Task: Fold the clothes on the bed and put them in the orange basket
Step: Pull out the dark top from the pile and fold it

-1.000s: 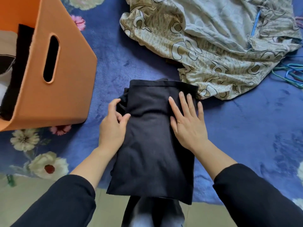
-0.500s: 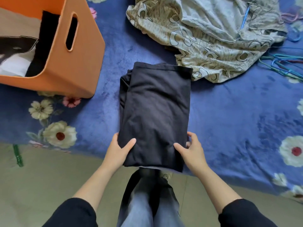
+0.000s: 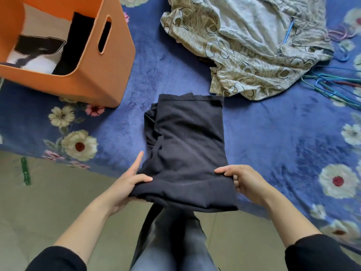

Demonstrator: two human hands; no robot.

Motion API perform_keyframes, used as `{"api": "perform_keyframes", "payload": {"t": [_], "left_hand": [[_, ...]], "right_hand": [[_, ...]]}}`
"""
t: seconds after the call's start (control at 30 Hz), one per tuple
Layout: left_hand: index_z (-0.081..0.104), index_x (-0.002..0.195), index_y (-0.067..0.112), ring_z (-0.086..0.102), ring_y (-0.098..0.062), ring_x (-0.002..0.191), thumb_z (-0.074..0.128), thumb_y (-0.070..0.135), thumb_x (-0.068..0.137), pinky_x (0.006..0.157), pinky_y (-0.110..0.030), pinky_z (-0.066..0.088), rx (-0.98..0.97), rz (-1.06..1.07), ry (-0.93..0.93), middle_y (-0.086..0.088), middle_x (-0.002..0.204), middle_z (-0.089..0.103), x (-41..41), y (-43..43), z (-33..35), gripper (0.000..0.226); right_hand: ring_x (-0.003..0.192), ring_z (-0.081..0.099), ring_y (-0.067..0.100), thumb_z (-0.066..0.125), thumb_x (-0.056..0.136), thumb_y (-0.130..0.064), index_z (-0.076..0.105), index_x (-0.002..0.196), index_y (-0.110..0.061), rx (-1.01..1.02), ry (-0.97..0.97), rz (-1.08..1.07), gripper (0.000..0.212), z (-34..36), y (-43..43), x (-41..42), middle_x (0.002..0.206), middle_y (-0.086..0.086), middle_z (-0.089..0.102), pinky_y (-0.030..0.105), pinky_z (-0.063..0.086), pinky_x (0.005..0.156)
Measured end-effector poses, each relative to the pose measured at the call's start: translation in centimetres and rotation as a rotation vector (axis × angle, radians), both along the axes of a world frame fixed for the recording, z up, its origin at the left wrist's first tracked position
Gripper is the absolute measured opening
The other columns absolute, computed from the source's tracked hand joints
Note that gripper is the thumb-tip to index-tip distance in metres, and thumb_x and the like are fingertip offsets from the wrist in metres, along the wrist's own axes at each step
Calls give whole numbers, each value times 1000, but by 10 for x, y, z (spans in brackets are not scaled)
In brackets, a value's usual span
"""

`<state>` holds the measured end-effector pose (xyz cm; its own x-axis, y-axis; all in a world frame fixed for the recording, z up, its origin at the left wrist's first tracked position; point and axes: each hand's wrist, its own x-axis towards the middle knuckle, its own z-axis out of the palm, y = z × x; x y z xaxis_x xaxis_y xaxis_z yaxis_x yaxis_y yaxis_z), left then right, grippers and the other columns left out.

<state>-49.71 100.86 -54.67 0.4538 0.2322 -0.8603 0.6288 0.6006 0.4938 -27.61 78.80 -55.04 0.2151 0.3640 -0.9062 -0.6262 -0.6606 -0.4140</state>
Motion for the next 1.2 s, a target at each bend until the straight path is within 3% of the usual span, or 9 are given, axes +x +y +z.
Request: {"api": "perform_keyframes", "payload": {"t": [0.23,0.4,0.5,0.6,0.67,0.83,0.93,1.03,1.2], "left_hand": [[64,99,8,73,-19,71,40,21,94,63,-29,60,-176,320,-95,-12,85,74,63,49,37,28],[62,108,6,70,-21,98,46,36,92,79,-32,58,-192,397,-176,-15,108,72,114,87,32,37],[59,99,18,68,-16,92,52,24,94,79,-28,52,62,399,-168,-4,100,71,137,94,15,11],[59,114,14,56,-10,81,66,26,88,78,-26,45,553,141,93,-2,95,62,139,88,-13,29],[62,108,15,57,-7,77,68,34,86,76,-23,45,612,18,108,3,92,64,133,73,-23,29],[54,105,14,61,-24,89,56,45,92,78,-37,45,826,-71,144,0,91,65,127,40,-44,33],[46,88,11,52,-22,70,41,35,101,63,-37,28,1053,52,88,-1,69,53,135,33,-40,27],[37,75,15,42,-12,58,39,28,103,59,-36,22,1116,193,86,3,58,40,131,41,-41,31],[42,73,9,43,-31,66,44,29,100,60,-40,27,960,-18,252,-2,56,43,122,59,-63,33]], "right_hand": [[72,73,27,31,69,1,70,59,-3,201,125,-485,41,10,43,41,83,19,72,29,60,64],[76,73,18,56,92,-14,54,107,-11,148,-50,-443,15,-9,75,69,84,9,75,30,55,74],[52,62,15,61,92,-29,52,107,-14,0,-287,-300,23,-30,91,81,62,3,68,25,48,56],[58,49,19,60,89,-37,58,71,-9,-214,-689,-21,34,-36,99,84,55,-2,54,33,37,56],[54,38,15,59,90,-37,43,57,-16,-221,-752,-51,43,-36,103,84,50,-8,41,33,30,53],[60,42,12,56,94,-37,46,69,-14,-122,-716,-171,35,-43,115,76,64,-5,48,30,34,56],[63,43,12,44,101,-32,43,76,-10,-118,-896,-208,33,-43,125,69,69,-3,48,19,33,56],[65,43,17,38,103,-30,39,78,-9,-149,-991,-155,33,-49,132,69,68,-2,47,33,27,59],[83,44,30,34,103,-31,43,88,-8,-342,-845,53,29,-68,132,71,86,8,54,37,30,67]]}}
